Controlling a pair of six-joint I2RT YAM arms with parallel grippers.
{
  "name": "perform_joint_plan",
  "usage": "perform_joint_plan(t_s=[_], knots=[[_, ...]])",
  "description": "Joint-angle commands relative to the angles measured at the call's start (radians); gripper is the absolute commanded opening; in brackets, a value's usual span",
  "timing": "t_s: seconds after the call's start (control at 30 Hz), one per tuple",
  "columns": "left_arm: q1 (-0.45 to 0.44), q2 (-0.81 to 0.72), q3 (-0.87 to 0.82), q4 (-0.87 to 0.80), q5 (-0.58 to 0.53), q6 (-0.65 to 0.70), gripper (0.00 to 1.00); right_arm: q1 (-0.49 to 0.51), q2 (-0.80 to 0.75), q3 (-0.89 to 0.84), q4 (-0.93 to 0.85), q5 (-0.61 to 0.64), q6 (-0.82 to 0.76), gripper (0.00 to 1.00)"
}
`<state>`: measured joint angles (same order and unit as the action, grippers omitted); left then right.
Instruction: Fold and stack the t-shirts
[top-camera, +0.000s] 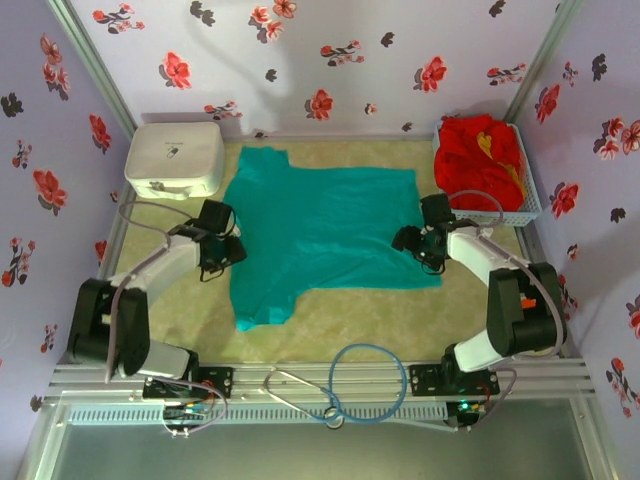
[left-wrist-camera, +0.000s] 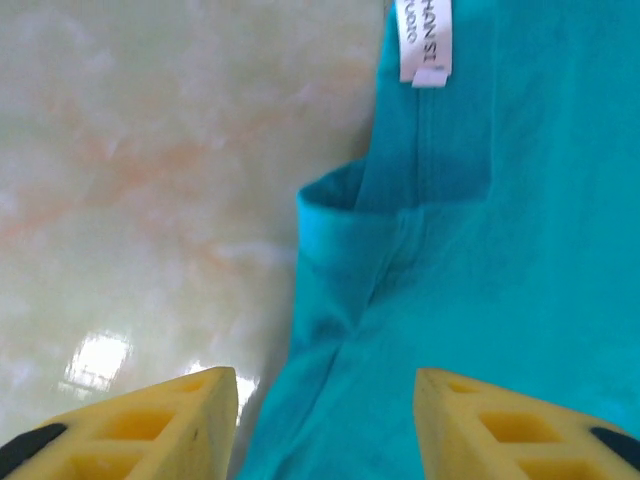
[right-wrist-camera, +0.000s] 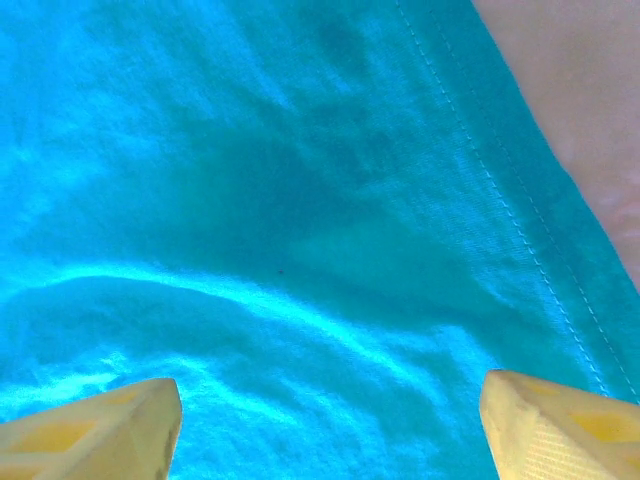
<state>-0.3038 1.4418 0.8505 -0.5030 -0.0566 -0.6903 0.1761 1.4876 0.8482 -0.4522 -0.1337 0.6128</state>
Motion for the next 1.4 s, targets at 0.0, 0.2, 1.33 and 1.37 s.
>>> perform_joint_plan(t_s=[0.0, 0.2, 1.33, 1.37], knots=[[0.015, 0.067, 0.054, 0.093, -0.004, 0.109, 0.48, -0.013, -0.037, -0.019, -0.039, 0.017, -0.002, 0.79], [0.018, 0.157, 0.109, 0.126, -0.005, 0.144, 0.38, -0.022, -0.04, -0.031, -0.044, 0.014, 0.004, 0.79], [0.256, -0.266, -0.206, -0.111, 0.224, -0.041, 0.57, -0.095, -0.145, -0.151, -0.157, 0.075, 0.067, 0.73], [0.257, -0.287, -0.216, -0.132, 0.227, -0.045, 0.56, -0.095, -0.146, -0.156, -0.155, 0.071, 0.069, 0.71]])
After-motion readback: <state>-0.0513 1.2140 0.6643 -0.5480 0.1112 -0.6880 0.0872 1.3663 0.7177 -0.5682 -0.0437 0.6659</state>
